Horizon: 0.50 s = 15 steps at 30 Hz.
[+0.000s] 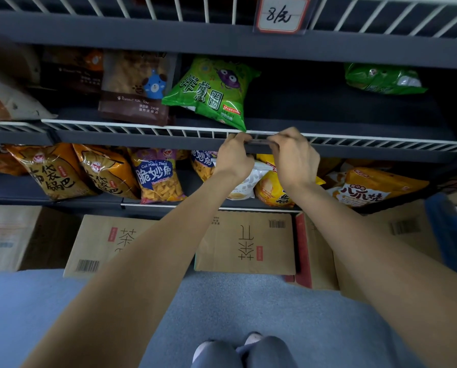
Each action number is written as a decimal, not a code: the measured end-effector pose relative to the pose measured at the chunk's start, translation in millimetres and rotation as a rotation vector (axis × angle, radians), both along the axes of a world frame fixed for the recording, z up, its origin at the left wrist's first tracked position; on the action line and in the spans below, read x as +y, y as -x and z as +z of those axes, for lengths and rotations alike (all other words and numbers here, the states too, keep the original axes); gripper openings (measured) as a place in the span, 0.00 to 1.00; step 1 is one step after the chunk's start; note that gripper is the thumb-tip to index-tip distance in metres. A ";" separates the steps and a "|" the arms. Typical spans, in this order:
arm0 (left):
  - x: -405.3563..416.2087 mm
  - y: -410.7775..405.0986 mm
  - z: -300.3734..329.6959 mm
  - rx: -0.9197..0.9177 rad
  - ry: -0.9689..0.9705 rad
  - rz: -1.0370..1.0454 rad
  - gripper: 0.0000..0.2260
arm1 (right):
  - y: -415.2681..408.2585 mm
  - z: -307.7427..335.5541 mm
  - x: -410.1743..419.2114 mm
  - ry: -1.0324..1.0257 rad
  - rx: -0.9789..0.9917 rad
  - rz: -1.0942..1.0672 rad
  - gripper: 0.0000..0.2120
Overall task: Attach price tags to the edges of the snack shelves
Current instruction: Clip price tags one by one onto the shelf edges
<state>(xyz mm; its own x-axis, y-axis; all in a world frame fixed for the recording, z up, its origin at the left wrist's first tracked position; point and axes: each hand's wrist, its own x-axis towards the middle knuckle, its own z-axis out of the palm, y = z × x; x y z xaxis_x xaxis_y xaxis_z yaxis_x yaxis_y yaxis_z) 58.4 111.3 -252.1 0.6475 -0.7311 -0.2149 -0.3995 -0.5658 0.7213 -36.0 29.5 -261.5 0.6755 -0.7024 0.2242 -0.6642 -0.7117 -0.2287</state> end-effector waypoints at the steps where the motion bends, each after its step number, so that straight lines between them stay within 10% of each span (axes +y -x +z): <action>1: 0.3 -0.3 -0.9 0.026 0.014 0.013 0.21 | 1.1 -2.0 0.8 0.002 -0.016 -0.003 0.11; 15: 0.5 0.6 5.5 0.372 0.071 0.100 0.22 | 8.1 -9.8 11.6 0.170 0.018 0.061 0.20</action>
